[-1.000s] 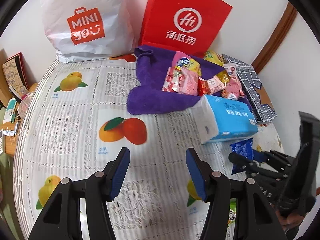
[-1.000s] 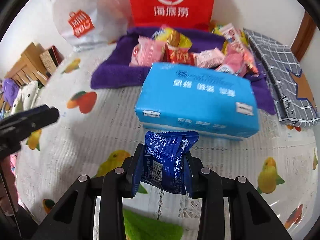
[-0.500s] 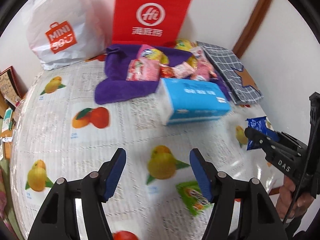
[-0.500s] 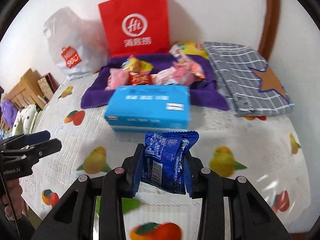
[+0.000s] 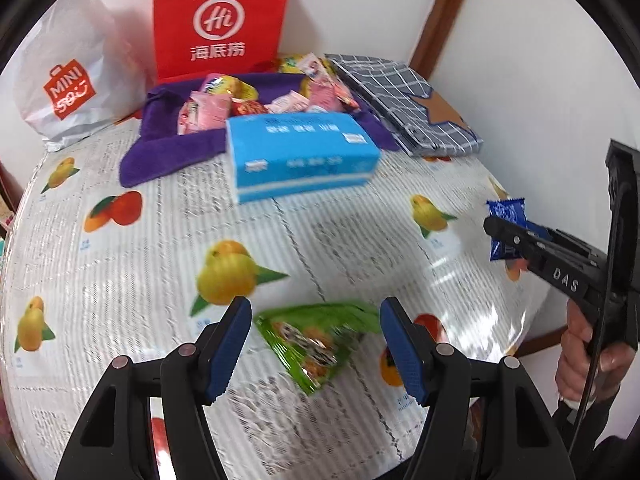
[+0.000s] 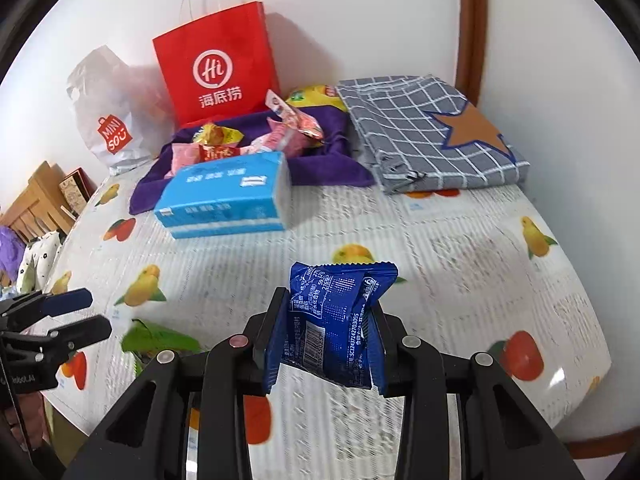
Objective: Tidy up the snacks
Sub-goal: 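Hold blue packet with right tool while left tool grasps green snack packet, then carry green packet onto towel with left tool while right tool carries blue packet there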
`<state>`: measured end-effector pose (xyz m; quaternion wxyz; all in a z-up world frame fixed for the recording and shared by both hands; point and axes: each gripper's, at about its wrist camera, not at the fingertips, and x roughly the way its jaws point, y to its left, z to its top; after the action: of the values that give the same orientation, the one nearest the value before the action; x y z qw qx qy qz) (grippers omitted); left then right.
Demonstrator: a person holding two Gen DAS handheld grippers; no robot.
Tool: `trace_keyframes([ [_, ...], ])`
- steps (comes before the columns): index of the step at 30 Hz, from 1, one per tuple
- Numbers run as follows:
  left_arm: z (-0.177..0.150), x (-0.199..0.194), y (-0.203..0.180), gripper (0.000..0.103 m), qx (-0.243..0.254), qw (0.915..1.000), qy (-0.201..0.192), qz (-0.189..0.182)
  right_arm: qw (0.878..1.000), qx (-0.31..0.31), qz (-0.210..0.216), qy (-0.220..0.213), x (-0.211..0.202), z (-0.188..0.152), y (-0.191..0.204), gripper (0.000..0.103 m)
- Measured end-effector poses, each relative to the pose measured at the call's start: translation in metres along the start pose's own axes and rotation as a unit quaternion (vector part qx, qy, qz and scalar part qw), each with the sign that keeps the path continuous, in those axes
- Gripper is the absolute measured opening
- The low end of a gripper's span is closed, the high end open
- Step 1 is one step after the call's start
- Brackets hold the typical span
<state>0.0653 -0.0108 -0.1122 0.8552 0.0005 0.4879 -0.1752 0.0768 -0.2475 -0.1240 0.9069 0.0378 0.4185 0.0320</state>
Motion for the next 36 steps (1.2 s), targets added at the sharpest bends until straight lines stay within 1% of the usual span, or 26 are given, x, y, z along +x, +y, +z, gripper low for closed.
trace_keyframes([
  [6,-0.014,0.009,-0.012,0.065,0.013,0.9998,0.011,0.004,1.000,0.009,0.005,0.000,0.000,-0.012,-0.013,0.036],
  [13,-0.020,0.026,-0.016,0.065,0.017,0.9994,0.030,0.010,1.000,0.008,0.010,0.010,0.007,-0.020,-0.015,0.036],
  [22,-0.021,0.049,-0.016,0.065,0.023,0.9982,0.046,0.032,1.000,0.000,0.010,0.014,0.008,-0.018,-0.013,0.036],
  [26,-0.018,0.063,-0.012,0.065,0.021,0.9969,0.055,0.052,1.000,-0.004,0.010,0.018,0.010,-0.015,-0.013,0.036],
  [29,-0.013,0.063,-0.005,0.065,0.012,0.9978,0.046,0.046,1.000,-0.007,0.011,0.021,0.011,-0.011,-0.014,0.036],
  [33,-0.003,0.066,0.006,0.057,-0.003,0.9981,0.041,0.046,1.000,-0.012,0.015,0.022,0.016,-0.003,-0.014,0.036],
  [36,0.003,0.066,0.007,0.053,-0.004,0.9984,0.039,0.042,0.999,-0.012,0.022,0.028,0.024,0.002,-0.013,0.036],
])
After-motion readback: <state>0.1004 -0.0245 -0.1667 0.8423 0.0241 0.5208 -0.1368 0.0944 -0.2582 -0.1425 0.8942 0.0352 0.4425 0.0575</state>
